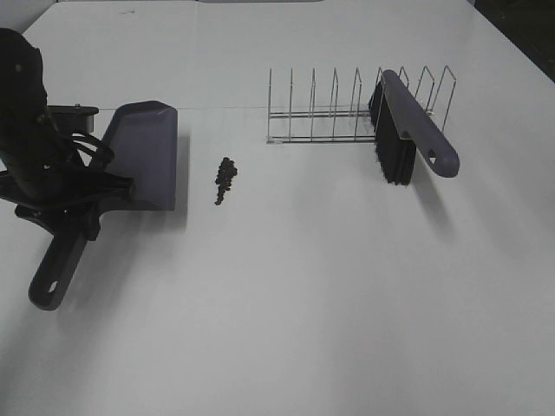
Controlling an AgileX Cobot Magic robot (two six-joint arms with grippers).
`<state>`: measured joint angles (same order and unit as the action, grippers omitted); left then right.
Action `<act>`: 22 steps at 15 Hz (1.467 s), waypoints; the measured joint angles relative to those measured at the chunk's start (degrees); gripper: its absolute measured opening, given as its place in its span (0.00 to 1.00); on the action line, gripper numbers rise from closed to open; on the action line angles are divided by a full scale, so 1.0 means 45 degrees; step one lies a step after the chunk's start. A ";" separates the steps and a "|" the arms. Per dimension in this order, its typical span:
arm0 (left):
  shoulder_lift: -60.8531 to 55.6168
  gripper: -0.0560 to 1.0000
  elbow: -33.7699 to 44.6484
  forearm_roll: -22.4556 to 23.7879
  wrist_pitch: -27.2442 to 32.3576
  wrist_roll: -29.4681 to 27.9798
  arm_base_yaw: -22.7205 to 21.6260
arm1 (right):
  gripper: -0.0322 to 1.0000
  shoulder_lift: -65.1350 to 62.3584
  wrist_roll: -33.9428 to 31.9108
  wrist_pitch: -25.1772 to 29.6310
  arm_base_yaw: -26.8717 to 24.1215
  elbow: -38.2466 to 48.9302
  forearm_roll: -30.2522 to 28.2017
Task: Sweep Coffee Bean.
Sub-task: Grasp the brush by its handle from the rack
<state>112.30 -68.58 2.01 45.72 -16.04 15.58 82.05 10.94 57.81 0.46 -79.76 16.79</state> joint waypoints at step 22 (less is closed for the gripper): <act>0.0000 0.38 0.0000 -0.0191 0.0344 0.0000 0.0000 | 0.67 1.2643 -0.2916 0.1604 0.2317 -1.0173 -0.3947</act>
<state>112.30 -68.58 1.15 47.27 -16.04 15.58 138.94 -2.18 65.03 10.89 -125.54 -0.97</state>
